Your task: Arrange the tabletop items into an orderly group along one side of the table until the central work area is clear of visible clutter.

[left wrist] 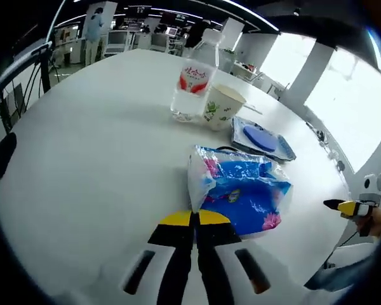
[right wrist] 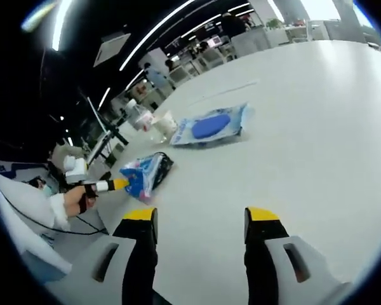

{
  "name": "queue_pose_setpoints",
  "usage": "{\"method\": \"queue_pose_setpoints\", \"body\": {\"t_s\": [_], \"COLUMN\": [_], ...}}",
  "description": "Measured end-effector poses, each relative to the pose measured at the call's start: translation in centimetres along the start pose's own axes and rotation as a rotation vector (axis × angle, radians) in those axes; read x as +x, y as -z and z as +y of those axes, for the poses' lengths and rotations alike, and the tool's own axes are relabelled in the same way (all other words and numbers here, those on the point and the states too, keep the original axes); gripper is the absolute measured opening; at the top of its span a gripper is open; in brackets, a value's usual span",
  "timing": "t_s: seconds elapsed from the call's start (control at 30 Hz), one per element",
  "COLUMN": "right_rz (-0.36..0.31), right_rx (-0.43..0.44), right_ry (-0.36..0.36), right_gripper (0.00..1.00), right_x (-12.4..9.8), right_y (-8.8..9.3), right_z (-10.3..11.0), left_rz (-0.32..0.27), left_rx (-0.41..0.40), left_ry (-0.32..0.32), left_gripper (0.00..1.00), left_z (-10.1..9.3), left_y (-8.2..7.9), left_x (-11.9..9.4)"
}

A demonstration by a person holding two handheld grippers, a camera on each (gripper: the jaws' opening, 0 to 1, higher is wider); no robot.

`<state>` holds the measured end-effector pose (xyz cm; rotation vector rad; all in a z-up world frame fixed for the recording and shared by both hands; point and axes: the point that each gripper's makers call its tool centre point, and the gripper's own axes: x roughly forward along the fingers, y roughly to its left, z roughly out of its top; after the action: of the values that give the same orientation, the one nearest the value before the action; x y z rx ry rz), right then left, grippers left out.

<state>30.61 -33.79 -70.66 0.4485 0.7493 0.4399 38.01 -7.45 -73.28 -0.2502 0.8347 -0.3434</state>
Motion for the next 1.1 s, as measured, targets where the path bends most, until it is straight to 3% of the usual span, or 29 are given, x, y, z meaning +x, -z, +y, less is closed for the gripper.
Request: {"method": "queue_pose_setpoints", "body": {"t_s": [0.1,0.33,0.5,0.7,0.73,0.83,0.97,1.1], "right_rz": [0.022,0.117,0.172,0.202,0.203,0.193,0.208,0.189], "right_rx": [-0.012,-0.034,-0.026,-0.025,-0.024,0.013,0.093,0.069], "right_ry": [-0.042,-0.144,-0.168,-0.178,-0.179,-0.178,-0.221,-0.221], "right_gripper": [0.54,0.52,0.5,0.37,0.33,0.05,0.01,0.0], "right_x": [1.6,7.7,10.4,10.6,10.5,10.2,9.5,8.8], "right_y": [0.2,1.1,1.7,2.4,2.5,2.3,2.0,1.3], "right_z": [1.4,6.3,7.8,8.3,8.1,7.6,7.9,7.1], "left_rz": [-0.001,0.0,0.012,0.003,0.005,0.004,0.009,0.02], "left_rx": [-0.013,-0.031,-0.032,-0.057,-0.057,-0.062,-0.069,-0.032], "left_ry": [0.001,-0.002,0.009,0.06,0.061,0.069,0.077,0.094], "left_gripper": [0.0,0.0,0.0,0.0,0.0,0.0,0.0,0.0], "left_z": [-0.3,-0.9,-1.5,-3.1,-3.2,-3.8,-4.3,-5.5], "left_y": [0.0,0.1,0.4,0.6,0.8,1.1,1.3,1.3], "left_x": [0.0,0.0,0.2,0.1,0.1,0.0,0.0,0.1]}}
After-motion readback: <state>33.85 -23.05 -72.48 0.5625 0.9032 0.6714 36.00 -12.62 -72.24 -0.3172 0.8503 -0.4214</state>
